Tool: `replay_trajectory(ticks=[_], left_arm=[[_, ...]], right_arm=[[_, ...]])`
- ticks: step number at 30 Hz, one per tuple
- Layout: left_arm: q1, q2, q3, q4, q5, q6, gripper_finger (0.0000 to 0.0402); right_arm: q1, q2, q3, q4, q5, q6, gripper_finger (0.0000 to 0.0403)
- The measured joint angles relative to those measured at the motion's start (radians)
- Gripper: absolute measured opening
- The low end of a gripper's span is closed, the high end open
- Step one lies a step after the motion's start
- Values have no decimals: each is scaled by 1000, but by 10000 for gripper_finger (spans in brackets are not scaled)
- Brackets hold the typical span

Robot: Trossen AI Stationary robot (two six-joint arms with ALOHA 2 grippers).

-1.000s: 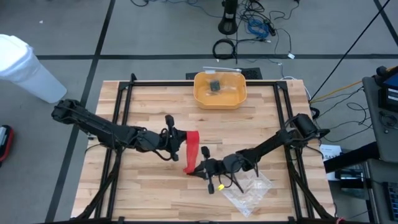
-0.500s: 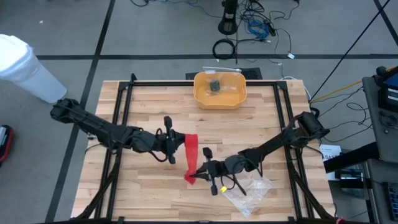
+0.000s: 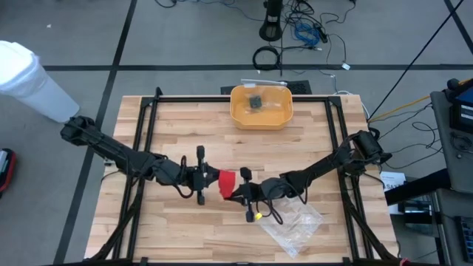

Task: Roll bandage
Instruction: Roll the red bandage

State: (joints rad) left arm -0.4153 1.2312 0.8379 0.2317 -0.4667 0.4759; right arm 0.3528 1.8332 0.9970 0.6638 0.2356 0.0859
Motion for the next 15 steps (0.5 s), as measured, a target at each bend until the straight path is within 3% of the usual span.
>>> replay_trajectory(ticks=[8,15], left_arm=[[-39,0,0,0,1,-27,13],[-56,0,0,-7,4,-64,13]], right_arm=[[-10,-4,0,-26,176,-71,0],[17,-43,0,-76,489,-218,0]])
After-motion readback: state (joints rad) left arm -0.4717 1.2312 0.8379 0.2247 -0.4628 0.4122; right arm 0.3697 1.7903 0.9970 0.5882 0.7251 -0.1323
